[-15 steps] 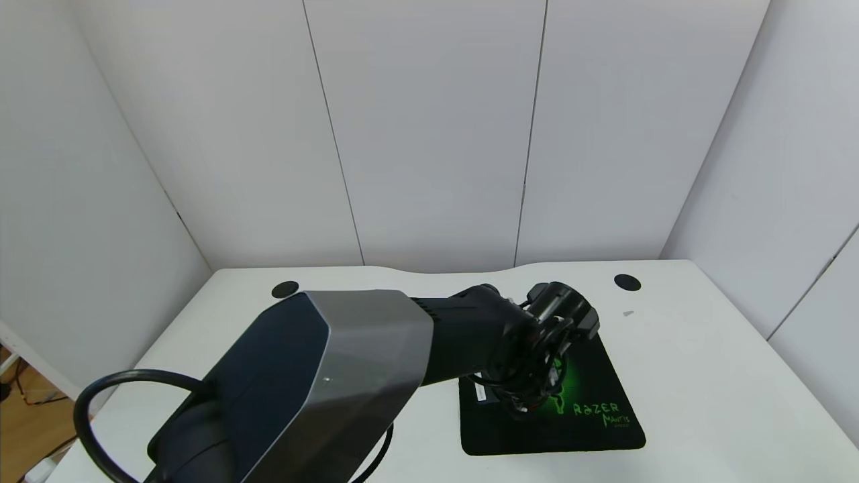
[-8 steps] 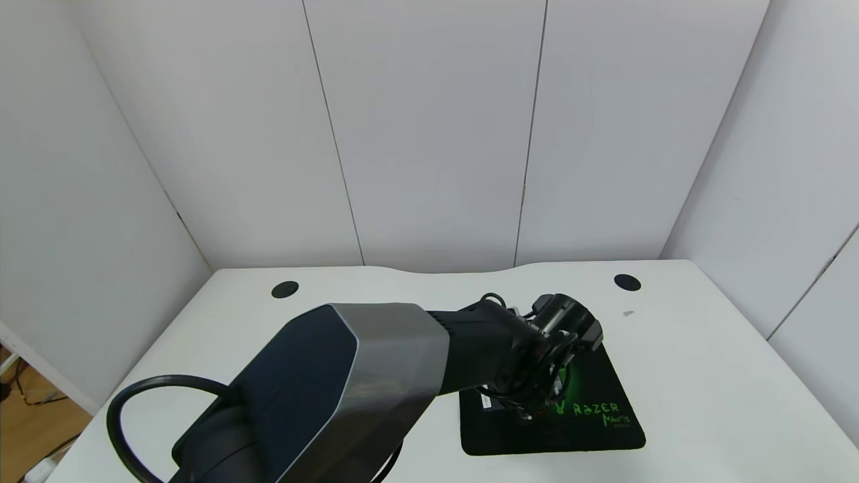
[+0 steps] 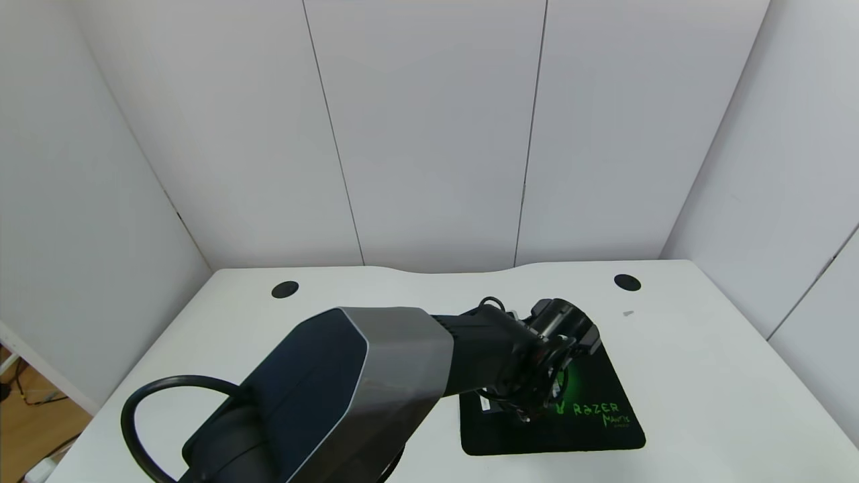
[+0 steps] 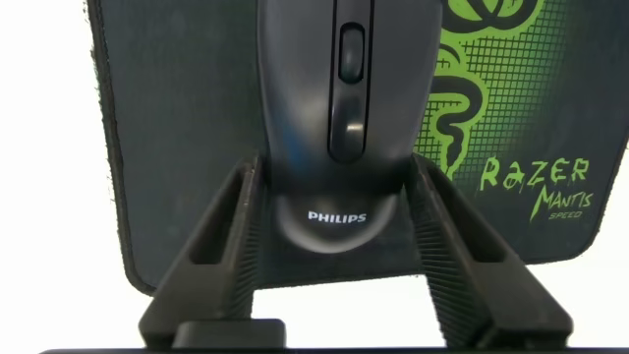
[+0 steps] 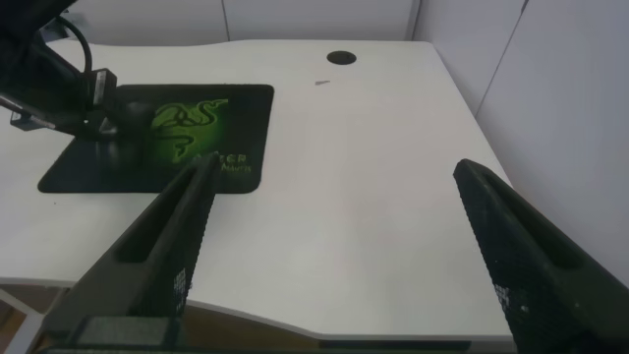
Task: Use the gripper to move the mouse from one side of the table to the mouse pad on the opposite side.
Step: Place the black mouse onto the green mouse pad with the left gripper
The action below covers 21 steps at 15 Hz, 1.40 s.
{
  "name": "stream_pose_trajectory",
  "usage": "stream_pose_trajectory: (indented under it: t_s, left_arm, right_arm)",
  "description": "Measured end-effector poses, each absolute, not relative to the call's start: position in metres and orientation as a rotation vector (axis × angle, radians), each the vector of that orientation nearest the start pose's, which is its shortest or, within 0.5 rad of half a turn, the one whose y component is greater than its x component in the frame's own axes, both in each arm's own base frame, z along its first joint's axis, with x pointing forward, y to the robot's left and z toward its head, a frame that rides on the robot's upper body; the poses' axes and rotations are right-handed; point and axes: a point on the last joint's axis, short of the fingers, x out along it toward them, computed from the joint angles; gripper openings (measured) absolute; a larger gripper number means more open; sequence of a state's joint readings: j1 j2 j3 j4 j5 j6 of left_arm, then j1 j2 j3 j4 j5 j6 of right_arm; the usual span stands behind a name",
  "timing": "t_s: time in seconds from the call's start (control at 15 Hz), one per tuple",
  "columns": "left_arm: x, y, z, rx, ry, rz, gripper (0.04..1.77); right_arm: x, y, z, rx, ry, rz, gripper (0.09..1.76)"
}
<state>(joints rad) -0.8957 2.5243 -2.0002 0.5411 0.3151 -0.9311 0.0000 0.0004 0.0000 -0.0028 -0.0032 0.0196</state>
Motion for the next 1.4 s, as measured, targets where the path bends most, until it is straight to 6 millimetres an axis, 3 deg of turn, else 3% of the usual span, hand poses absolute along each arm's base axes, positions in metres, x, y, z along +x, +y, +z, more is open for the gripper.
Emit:
stream_pose_trajectory:
  t_s: [0.33, 0.87, 1.07, 1.4]
  left_arm:
    - [0.309, -0.372, 0.060, -0.234, 1.009, -0.062, 1.37]
    - [0.306, -0.366, 0.080, -0.190, 0.991, -0.094, 1.59]
    - [0.300, -0.351, 0.095, -0.123, 1.027, -0.065, 1.63]
    - [0.313, -0.311, 0.121, -0.133, 1.003, -0.024, 1.67]
  right_arm:
    - [-0.023, 0.000, 0.076, 0.020, -0.002, -0.003, 1.71]
    - [-0.023, 0.000, 0.076, 0.020, -0.002, -0.003, 1.71]
    - [-0.023, 0.000, 0.076, 0.020, -0.002, -0.003, 1.71]
    - [-0.023, 0.000, 0.076, 0.020, -0.002, -0.004, 1.71]
